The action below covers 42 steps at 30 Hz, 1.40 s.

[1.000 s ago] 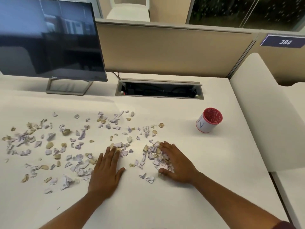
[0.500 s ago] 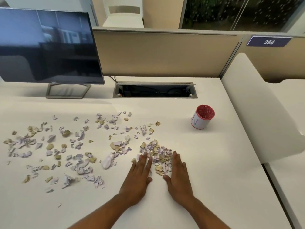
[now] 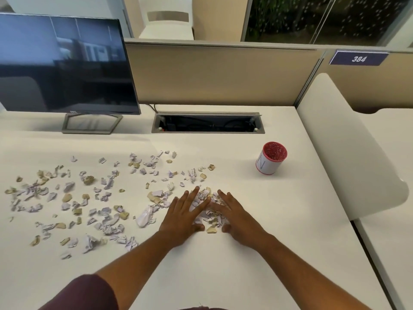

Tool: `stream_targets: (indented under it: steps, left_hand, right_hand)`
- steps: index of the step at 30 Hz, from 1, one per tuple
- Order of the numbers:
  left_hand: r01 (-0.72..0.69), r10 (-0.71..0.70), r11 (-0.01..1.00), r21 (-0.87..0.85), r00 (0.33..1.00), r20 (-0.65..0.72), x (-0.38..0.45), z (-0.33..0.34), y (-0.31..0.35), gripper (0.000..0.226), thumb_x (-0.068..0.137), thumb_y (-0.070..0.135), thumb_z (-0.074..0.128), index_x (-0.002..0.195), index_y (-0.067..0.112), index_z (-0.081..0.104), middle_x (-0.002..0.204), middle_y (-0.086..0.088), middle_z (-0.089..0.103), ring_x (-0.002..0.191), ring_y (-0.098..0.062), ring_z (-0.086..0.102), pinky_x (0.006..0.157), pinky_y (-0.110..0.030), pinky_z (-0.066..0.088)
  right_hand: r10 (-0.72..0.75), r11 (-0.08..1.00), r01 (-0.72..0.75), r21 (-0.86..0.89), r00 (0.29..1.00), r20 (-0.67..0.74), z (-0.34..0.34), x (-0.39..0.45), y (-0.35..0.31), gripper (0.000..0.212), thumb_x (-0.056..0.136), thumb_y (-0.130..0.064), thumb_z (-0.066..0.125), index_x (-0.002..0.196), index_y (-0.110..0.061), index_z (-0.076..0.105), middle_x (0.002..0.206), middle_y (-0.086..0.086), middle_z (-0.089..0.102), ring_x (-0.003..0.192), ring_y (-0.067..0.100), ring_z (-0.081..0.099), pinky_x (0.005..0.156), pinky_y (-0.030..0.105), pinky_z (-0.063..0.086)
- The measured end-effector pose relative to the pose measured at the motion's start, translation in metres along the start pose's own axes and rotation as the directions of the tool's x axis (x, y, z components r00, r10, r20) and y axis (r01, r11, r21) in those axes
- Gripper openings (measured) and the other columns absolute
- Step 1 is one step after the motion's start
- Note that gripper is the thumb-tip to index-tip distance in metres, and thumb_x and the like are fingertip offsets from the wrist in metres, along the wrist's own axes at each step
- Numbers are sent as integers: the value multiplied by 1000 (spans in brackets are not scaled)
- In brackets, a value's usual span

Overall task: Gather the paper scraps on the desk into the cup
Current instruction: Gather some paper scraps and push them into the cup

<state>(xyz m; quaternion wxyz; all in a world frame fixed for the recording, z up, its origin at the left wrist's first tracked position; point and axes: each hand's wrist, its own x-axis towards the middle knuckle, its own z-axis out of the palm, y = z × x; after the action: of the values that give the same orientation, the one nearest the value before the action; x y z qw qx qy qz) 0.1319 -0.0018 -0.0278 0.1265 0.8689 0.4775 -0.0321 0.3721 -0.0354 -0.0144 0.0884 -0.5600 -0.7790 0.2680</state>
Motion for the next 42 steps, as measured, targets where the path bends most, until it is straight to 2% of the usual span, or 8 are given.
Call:
stream_targets:
  steps: [5,9,14,23,26,29,35,42]
  left_hand:
    - [-70,69,995,66,998,10,6,-2,0,76,94,70,35,156,46,-2,168,1,-7,155,-26,1,124,-42,9]
    - [-75,69,995,-66,994,-81,-2,-3,6,63,93,59,52,151,37,39,161,-3,32,147,-30,32,115,-42,33]
    - [-111,75,982,-153,972,-222,-3,-6,9,47,85,49,70,126,27,66,133,-5,59,118,-30,57,91,-39,51]
    - [-44,-24,942,-331,980,-199,12,-11,12,22,86,21,75,108,19,72,109,-2,60,101,-23,52,80,-34,48]
    - [45,-119,885,-464,984,-133,17,-18,15,16,86,16,74,102,16,74,104,-1,58,96,-20,56,81,-33,48]
    - [135,-192,842,-523,980,-57,26,-26,19,16,83,14,77,99,13,75,102,-3,60,94,-21,61,81,-32,49]
    - [220,-313,778,-589,948,-60,36,-34,24,20,80,13,80,100,8,78,101,-10,71,98,-25,64,87,-34,49]
    - [186,-415,616,-766,903,-115,46,-49,48,13,77,13,83,89,12,79,91,-4,75,84,-17,68,82,-30,54]
  right_hand:
    - [-38,990,42,-135,999,34,-1,7,-5,68,100,-8,61,154,-41,38,172,-9,12,160,18,9,116,40,43]
    - [-18,988,10,-153,999,-48,2,3,-3,49,105,-19,52,149,-39,48,169,-10,26,157,15,21,117,33,41]
    - [-16,991,-15,-134,972,-233,7,2,0,36,97,-15,65,131,-24,68,149,0,57,138,21,53,101,35,55]
    - [-116,975,30,-222,915,-386,7,13,10,41,71,0,89,109,-14,80,112,7,78,94,27,76,71,31,64]
    - [-55,990,-6,-141,904,-425,8,16,7,31,77,1,83,106,-10,81,108,10,79,92,31,76,78,34,63]
    - [149,987,-106,120,881,-450,5,17,2,24,86,-2,76,107,-12,82,109,5,80,99,23,75,93,29,56]
    - [539,703,-273,657,807,-242,-12,14,-4,18,86,-18,83,102,-27,83,93,-18,79,86,-10,70,90,29,60]
    - [658,271,-219,937,753,-14,-32,5,1,20,87,-2,78,99,-18,82,104,1,81,101,19,74,92,34,57]
